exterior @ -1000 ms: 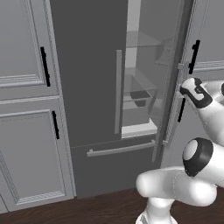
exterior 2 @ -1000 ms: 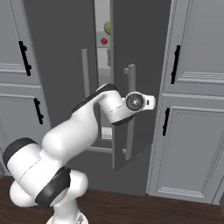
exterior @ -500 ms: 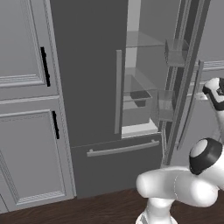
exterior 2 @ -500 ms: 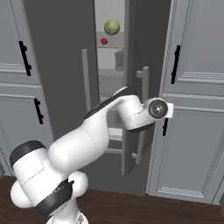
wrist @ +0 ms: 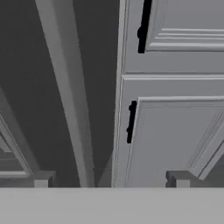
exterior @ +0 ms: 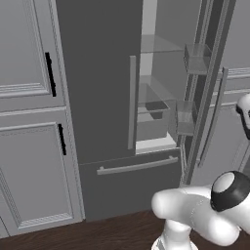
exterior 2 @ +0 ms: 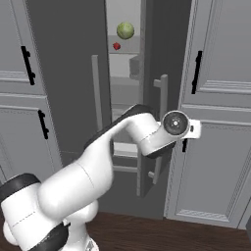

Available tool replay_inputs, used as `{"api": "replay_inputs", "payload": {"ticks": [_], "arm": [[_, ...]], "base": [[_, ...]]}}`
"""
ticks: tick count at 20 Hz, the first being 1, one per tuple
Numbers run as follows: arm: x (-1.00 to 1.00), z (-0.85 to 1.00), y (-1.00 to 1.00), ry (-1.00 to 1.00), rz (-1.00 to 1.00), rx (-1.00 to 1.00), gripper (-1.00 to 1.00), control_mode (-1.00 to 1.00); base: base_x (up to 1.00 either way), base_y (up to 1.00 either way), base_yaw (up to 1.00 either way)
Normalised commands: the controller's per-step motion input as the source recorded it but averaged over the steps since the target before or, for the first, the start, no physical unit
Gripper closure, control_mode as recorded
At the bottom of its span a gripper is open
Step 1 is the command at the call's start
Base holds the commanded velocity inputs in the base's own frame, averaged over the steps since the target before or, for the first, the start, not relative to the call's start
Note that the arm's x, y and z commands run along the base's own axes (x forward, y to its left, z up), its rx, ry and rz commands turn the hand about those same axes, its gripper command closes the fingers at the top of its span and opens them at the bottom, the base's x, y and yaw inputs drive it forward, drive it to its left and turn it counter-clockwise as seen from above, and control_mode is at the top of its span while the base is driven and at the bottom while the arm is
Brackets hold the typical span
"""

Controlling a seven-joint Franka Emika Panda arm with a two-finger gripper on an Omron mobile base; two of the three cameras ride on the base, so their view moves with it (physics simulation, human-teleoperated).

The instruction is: Take the strawberry from the fridge and place it on top of the pancake, located on the dining counter.

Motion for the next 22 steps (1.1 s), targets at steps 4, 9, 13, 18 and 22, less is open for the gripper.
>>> {"api": "replay_inputs", "payload": {"ticks": [4,9,13,18,22], "arm": [[-0.36,-0.07,0.99,0.21,-0.12,-0.56,-1.00,-1.00],[0.02,-0.08,1.00,0.34,-0.09,-0.67,-1.00,-1.00],[0.24,0.08,1.00,0.31,-0.14,-0.62,-1.00,-1.00],[0.48,0.09,0.85,0.28,-0.09,-0.52,-1.00,-1.00],[0.75,0.12,0.08,0.37,0.00,-0.10,-1.00,-1.00]], "base": [[0.00,0.00,0.00],[0.00,0.00,0.00],[0.00,0.00,0.00],[0.00,0.00,0.00],[0.00,0.00,0.00]]}}
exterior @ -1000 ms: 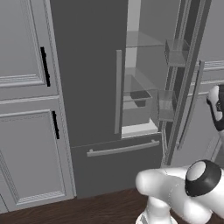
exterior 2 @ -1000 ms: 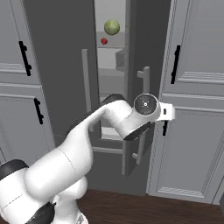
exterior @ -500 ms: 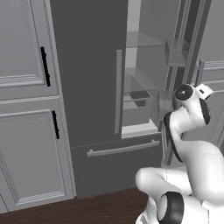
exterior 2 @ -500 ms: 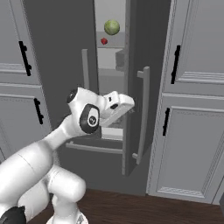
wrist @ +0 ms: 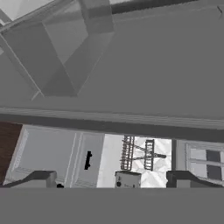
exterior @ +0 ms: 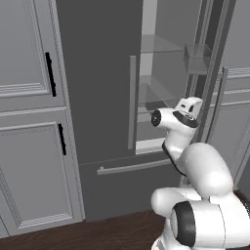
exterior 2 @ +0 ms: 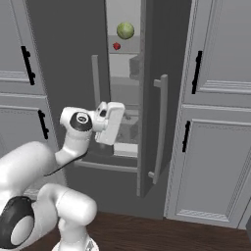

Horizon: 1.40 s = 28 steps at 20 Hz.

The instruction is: Take the strawberry from the fridge and place it on top of the pancake, located on the dining counter.

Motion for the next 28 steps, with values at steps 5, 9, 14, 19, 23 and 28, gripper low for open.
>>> {"api": "replay_inputs", "payload": {"ticks": [5,9,14,19,23,28], "arm": [[0.85,0.09,0.20,0.32,0.01,-0.06,-1.00,-1.00],[0.28,-0.01,-0.58,0.20,-0.01,0.00,-1.00,-1.00],[0.02,-0.25,-0.70,0.13,-0.03,-0.04,-1.00,-1.00],[-0.21,-0.18,-0.77,0.05,-0.05,-0.07,-1.00,-1.00],[-0.30,0.00,-0.99,0.08,-0.05,-0.02,-1.00,-1.00],[-0.08,0.00,-1.00,0.15,-0.05,0.05,-1.00,-1.00]], "base": [[0.00,0.00,0.00],[0.00,0.00,0.00],[0.00,0.00,0.00],[0.00,0.00,0.00],[0.00,0.00,0.00],[0.00,0.00,0.00]]}}
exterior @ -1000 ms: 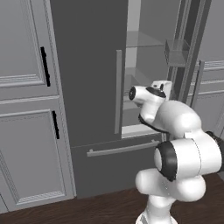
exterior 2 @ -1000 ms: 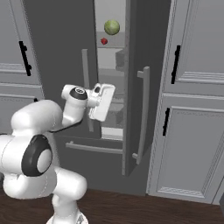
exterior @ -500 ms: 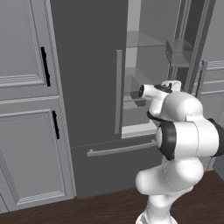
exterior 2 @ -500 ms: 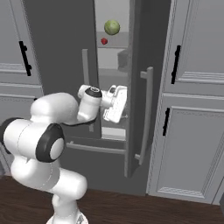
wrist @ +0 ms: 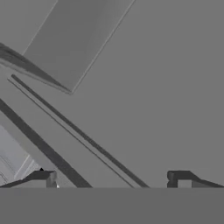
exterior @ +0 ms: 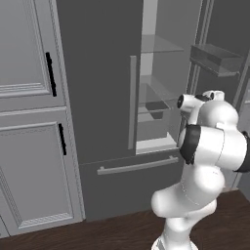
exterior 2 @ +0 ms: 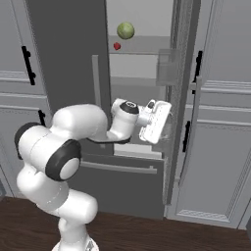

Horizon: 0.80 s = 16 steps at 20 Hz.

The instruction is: Take the strawberry from the fridge and place it on top of the pancake, located on the dining counter.

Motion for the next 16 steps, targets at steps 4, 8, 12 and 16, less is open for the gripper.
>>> {"api": "replay_inputs", "payload": {"ticks": [4,8,12,16], "arm": [[-0.02,0.00,-0.65,0.02,0.00,0.16,-1.00,-1.00],[-0.25,0.00,-0.08,0.00,0.02,0.05,-1.00,-1.00],[-0.31,0.00,0.69,0.00,0.09,-0.01,-1.00,-1.00],[-0.34,0.04,0.99,-0.01,0.12,-0.06,-1.00,-1.00]], "base": [[0.00,0.00,0.00],[0.00,0.00,0.00],[0.00,0.00,0.00],[0.00,0.00,0.00]]}}
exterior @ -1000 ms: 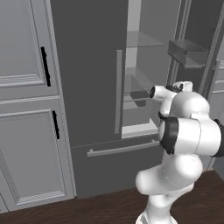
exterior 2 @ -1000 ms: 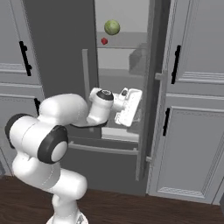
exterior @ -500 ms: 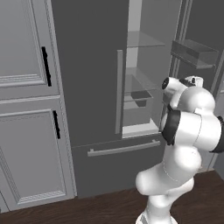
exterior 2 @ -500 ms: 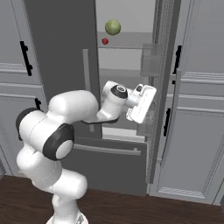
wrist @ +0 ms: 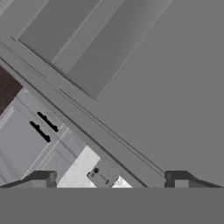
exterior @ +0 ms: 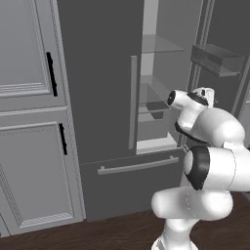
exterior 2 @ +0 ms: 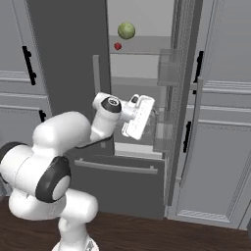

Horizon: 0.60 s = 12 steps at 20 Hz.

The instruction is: Take the strawberry from the fridge and place it on top of the pancake, located on the dining counter.

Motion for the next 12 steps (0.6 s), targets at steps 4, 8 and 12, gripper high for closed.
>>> {"api": "replay_inputs", "payload": {"ticks": [4,8,12], "arm": [[-0.31,0.00,1.00,-0.05,0.11,0.10,-1.00,-1.00],[-0.04,0.05,1.00,-0.04,0.02,0.24,-1.00,-1.00],[0.04,-0.01,1.00,-0.07,0.00,0.39,-1.00,-1.00]], "base": [[0.00,0.00,0.00],[0.00,0.00,0.00],[0.00,0.00,0.00]]}}
